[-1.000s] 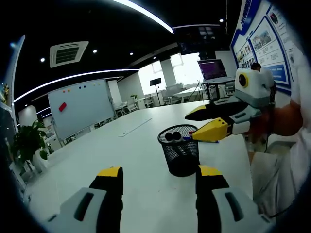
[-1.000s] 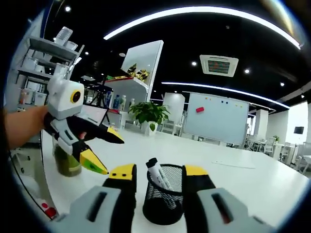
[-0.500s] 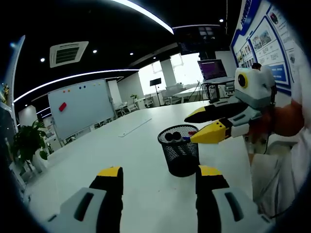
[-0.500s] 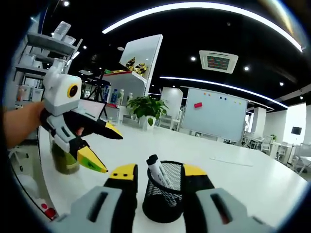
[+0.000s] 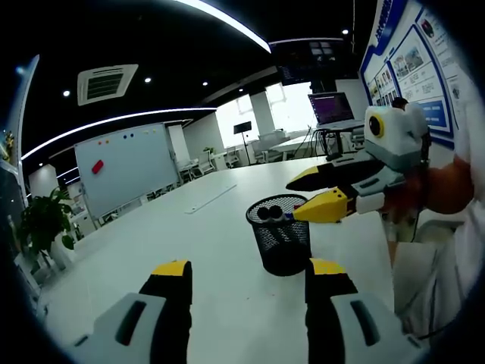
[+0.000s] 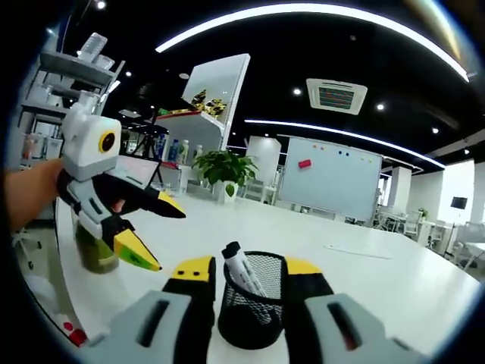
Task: Pick up the whiteboard markers from the pen holder and place them facing the whiteboard neatly
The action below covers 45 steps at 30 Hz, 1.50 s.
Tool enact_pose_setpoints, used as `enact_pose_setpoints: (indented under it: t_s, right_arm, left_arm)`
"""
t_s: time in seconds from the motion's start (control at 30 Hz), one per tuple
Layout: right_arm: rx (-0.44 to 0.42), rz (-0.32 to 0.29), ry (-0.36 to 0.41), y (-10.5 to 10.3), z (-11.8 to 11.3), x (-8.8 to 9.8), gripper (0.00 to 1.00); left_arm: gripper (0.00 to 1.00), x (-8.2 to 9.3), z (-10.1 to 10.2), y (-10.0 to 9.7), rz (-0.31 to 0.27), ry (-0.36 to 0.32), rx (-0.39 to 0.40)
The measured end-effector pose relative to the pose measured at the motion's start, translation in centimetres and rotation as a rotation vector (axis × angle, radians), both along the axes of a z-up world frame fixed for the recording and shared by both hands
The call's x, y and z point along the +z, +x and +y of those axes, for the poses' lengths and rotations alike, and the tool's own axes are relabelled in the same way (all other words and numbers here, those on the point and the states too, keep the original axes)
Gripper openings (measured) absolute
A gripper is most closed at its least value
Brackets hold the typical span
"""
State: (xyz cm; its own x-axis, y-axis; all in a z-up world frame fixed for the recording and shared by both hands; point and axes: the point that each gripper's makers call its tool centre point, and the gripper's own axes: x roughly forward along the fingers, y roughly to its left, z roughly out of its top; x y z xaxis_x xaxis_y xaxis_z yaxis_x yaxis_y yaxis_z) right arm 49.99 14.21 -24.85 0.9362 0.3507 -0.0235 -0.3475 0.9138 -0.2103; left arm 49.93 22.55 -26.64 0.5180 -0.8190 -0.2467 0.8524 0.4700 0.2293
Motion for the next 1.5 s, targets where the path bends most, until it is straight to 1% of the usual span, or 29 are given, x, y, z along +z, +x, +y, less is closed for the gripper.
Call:
enact_pose_setpoints:
  t_s: [0.37,0.6,0.77,0.87,0.97,1.33,1.43,1.5]
  right_arm:
    - [-0.023,-0.004,0.007,-0.1,-1.0,0.2,0.33]
    - [-0.016,0.007,0.002,-0.2,-0.5,-0.3,0.33]
    - [-0.035,-0.014,-0.013,0.0,-0.8,-0.2,0.31]
    - [-0.019,-0.017,-0.01,0.1,-0.3,-0.2,0.31]
    - [0.002,-0.028,-0.029,0.1,0.5,-0.2,0.31]
    - [0.008,-0.023,-0.031,1.1,1.7,-0.6,0.29]
    - [0.014,-0.042,-0.072,1.3,1.9,-0.4,0.24]
    - [0.014,-0.048,-0.082,1.5,1.9,-0.2,0.24]
  left_arm:
    - [0.62,0.0,0.0,0.1,0.0,0.0,0.001]
    - [0.62,0.0,0.0,0.2,-0.001,-0.001,0.0]
    - [0.62,0.0,0.0,0.2,-0.001,0.0,0.001]
    - [0.62,0.0,0.0,0.2,-0.001,-0.001,0.0]
    - [0.62,0.0,0.0,0.2,-0.001,-0.001,0.001]
    - [0.62,0.1,0.0,0.2,-0.001,-0.002,0.0]
    - [0.62,0.1,0.0,0.2,-0.001,-0.003,0.0]
    - [0.62,0.1,0.0,0.2,-0.001,-0.004,0.0]
